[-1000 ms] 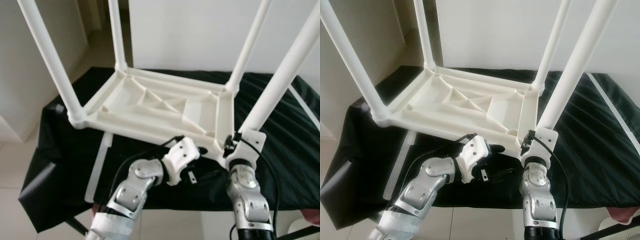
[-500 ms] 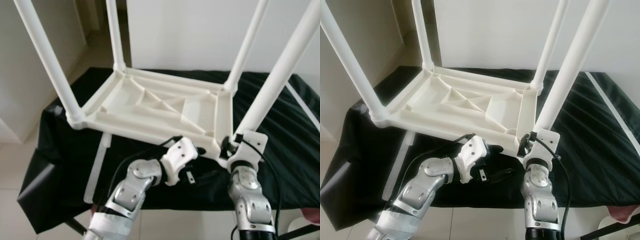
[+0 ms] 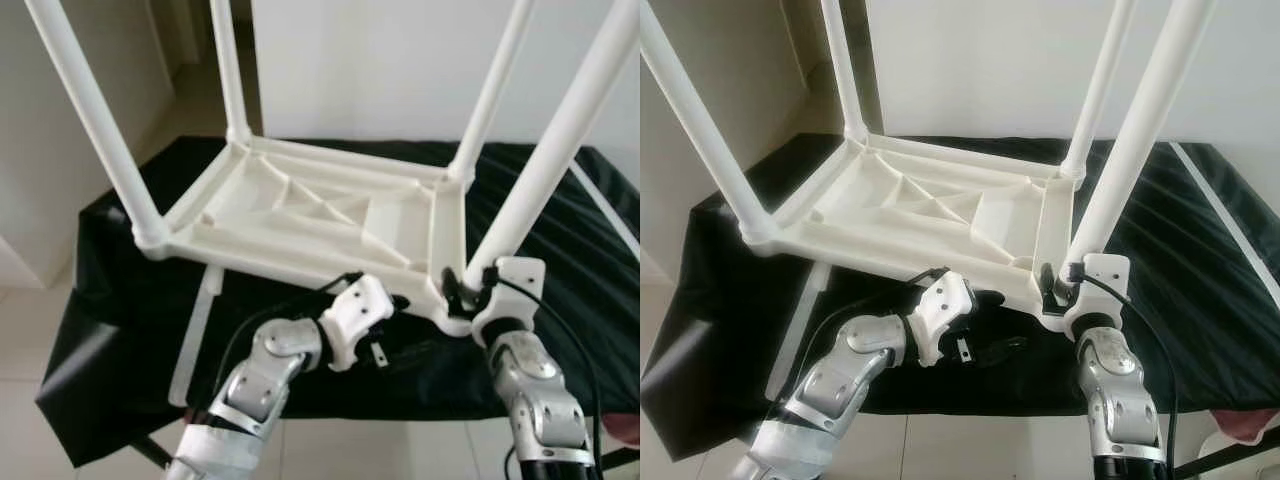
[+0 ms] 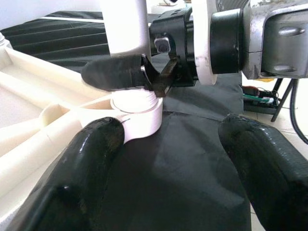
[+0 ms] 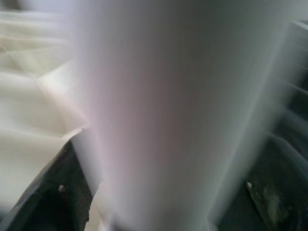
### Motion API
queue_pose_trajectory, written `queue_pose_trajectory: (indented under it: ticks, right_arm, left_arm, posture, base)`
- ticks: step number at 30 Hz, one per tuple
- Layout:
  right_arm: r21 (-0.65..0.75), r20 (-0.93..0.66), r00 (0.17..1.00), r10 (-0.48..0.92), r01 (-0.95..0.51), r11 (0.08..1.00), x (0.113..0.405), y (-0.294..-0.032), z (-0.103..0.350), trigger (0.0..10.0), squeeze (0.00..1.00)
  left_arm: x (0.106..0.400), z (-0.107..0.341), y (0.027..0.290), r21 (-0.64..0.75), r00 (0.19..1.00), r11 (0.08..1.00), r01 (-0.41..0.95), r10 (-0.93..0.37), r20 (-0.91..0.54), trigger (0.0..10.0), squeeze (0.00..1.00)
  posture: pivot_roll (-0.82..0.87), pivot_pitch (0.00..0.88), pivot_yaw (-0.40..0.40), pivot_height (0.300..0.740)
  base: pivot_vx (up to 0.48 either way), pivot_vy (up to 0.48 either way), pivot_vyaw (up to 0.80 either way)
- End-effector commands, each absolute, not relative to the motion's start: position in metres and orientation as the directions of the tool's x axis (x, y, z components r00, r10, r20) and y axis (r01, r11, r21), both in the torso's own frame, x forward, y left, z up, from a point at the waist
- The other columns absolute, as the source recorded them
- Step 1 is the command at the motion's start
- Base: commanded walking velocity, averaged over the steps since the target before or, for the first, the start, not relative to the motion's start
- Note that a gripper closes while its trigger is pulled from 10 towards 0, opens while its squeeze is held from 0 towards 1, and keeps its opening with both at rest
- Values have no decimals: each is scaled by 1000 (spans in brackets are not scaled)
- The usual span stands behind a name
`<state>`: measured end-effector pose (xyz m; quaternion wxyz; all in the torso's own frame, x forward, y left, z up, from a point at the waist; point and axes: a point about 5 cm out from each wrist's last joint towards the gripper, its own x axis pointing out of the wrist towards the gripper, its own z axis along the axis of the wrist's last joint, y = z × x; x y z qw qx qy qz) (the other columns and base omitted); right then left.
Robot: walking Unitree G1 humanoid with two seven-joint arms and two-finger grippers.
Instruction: Building children table
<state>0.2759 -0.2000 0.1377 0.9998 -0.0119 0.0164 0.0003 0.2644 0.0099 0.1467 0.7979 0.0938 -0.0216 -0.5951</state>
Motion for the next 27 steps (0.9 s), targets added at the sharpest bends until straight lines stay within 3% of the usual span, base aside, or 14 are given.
queue_pose_trajectory:
  ticks: [1,4,10,11,12,13,26,27]
  right_arm:
    - [-36,-29,993,118,-119,992,276,-198,136,10000,0]
    - [-80,-23,974,226,-227,971,277,-201,137,10000,0]
    - [-107,-17,952,307,-307,946,279,-210,140,10000,0]
    - [-106,-19,949,314,-314,943,279,-213,140,4902,0]
    - [-106,-19,949,314,-314,943,279,-213,140,4902,0]
    - [-113,-25,951,308,-308,944,280,-216,140,0,0]
    - [-79,-39,956,290,-293,953,276,-225,132,0,0]
    - [-87,-50,961,271,-275,958,277,-225,130,10000,0]
  left_arm:
    - [265,149,10,183,319,302,935,-945,-71,10000,0]
    - [265,150,11,185,322,305,934,-944,-71,10000,0]
    - [267,150,11,188,326,308,933,-943,-72,10000,0]
    - [267,151,11,190,326,308,932,-943,-72,10000,0]
    - [267,151,11,190,326,308,932,-943,-72,10000,0]
    - [267,151,12,190,327,309,932,-942,-71,10000,0]
    - [267,153,12,196,327,308,931,-942,-71,10000,0]
    - [268,153,12,197,326,307,931,-942,-72,10000,0]
  posture:
    - [5,0,-35,740]
    - [9,0,-35,740]
    - [11,0,-34,740]
    - [13,0,-34,740]
    - [13,0,-34,740]
    - [14,0,-34,740]
    - [7,0,-21,740]
    - [4,0,-18,740]
  base:
    - [0,0,0]
    - [0,0,0]
    - [0,0,0]
    - [0,0,0]
    - [0,0,0]
    - [0,0,0]
    - [0,0,0]
    - [0,0,0]
